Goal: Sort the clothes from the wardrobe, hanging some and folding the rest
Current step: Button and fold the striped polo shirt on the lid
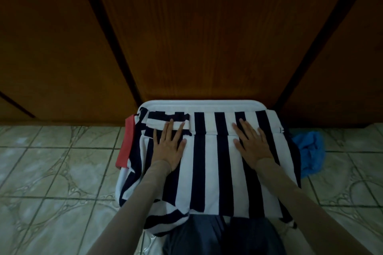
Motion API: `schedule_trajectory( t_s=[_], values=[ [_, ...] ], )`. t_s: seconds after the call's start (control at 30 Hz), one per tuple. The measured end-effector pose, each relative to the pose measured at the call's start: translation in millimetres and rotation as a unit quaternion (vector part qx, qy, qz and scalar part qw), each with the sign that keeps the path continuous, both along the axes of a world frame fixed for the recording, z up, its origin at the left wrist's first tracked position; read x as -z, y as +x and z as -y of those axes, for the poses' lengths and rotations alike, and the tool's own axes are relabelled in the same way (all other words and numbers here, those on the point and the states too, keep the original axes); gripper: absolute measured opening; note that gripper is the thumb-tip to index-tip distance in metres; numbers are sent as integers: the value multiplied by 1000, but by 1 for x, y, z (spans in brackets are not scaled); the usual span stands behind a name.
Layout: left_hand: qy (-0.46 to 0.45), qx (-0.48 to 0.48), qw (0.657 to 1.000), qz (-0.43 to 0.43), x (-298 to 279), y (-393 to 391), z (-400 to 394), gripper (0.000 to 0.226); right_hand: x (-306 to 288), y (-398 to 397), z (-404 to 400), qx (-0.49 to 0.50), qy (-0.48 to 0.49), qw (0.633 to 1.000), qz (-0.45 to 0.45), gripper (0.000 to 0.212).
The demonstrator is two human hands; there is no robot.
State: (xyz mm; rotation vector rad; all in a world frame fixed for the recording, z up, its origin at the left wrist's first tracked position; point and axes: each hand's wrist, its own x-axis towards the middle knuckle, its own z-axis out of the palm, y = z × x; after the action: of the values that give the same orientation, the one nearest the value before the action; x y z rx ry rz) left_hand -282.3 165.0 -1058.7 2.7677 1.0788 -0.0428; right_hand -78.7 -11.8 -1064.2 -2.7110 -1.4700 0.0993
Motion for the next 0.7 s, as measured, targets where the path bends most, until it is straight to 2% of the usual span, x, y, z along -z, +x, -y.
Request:
schedule_trajectory(
  t_s=[0.37, 0.7],
  values=[
    [7, 2, 1000, 7, 6, 29, -35, 67, 2, 33, -30, -15, 2, 1000, 6, 67],
    [-30, 14, 999, -9, 0, 5, -14, 73, 1, 7, -1, -24, -26, 999, -18, 72]
  ],
)
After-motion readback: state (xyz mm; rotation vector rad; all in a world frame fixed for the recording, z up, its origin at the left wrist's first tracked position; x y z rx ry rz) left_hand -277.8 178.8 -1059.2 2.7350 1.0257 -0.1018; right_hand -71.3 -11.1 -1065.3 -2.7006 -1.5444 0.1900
